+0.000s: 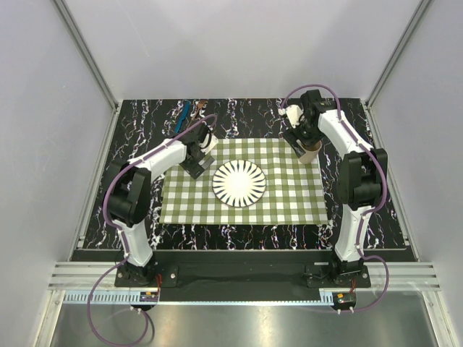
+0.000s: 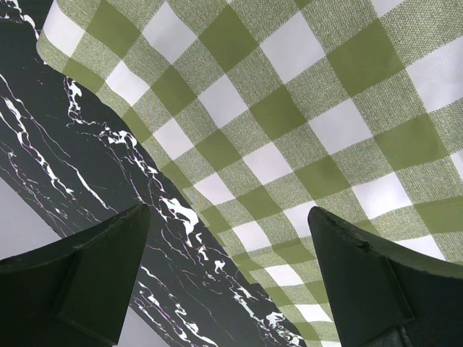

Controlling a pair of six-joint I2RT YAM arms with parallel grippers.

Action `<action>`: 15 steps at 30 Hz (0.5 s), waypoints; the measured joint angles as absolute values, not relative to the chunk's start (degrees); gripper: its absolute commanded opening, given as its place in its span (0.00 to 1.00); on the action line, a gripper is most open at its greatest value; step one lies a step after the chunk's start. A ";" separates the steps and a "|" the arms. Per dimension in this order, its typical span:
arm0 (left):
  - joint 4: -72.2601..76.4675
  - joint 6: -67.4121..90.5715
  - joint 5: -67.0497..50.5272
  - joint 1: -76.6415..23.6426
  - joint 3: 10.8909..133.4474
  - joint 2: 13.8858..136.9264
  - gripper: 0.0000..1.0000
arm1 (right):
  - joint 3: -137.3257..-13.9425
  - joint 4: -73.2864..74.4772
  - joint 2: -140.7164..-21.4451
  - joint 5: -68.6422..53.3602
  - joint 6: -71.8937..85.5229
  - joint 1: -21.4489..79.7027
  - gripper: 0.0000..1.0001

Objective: Set the dinner table for one person
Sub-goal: Place the cup on the napkin.

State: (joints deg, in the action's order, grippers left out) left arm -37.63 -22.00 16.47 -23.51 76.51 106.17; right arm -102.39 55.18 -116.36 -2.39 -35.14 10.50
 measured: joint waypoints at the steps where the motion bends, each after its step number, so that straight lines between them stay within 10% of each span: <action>1: -37.56 -22.00 16.45 -23.49 76.62 106.24 0.99 | -102.41 55.18 -116.31 -2.31 -35.14 10.52 0.85; 15: -37.65 -22.00 16.88 -23.51 77.03 106.74 0.99 | -108.86 55.68 -113.16 4.54 -35.99 14.74 1.00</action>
